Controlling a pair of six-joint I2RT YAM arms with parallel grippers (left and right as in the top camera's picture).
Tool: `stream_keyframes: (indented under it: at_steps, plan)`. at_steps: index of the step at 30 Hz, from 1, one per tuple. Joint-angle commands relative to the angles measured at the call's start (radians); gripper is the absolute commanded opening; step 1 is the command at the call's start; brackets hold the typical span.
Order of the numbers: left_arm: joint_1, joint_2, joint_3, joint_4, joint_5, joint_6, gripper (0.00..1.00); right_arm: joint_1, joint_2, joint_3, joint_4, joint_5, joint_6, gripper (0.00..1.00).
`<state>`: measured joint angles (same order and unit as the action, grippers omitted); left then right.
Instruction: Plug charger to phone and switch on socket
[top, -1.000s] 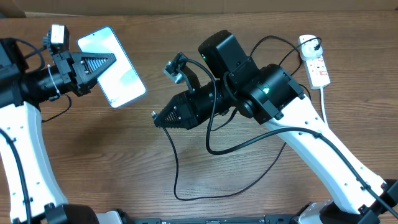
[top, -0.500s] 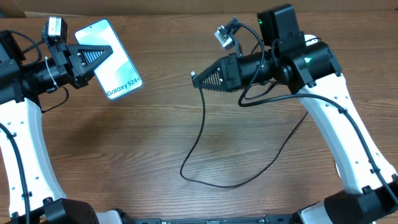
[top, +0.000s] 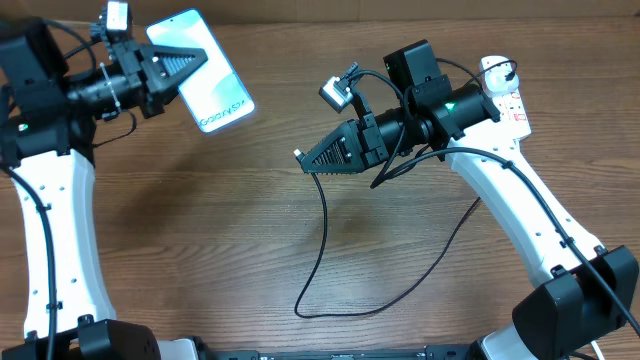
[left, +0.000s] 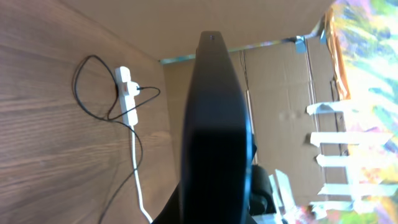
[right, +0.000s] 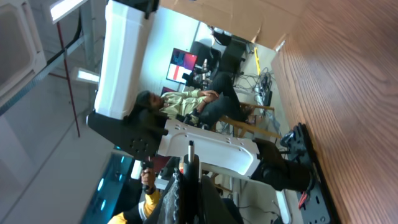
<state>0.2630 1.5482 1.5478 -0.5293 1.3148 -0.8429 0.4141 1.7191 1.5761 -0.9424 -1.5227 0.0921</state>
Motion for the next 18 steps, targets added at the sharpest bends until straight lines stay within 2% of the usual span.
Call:
stream_keyframes:
  at_steps: [1,6,10,18]
  plan:
    - [-0.065,0.027,0.01,0.031,-0.037,-0.127,0.04,0.004,-0.008,-0.002,0.022,-0.046,-0.013,0.04]
    - [-0.158,0.069,0.01,0.118,-0.04,-0.146,0.04,0.004,-0.008,-0.002,0.037,-0.044,0.001,0.04]
    - [-0.195,0.111,0.01,0.213,-0.039,-0.238,0.04,0.004,-0.008,-0.002,0.037,0.003,0.05,0.04]
    - [-0.221,0.137,0.01,0.243,0.007,-0.265,0.04,0.002,-0.008,-0.002,0.099,0.024,0.127,0.04]
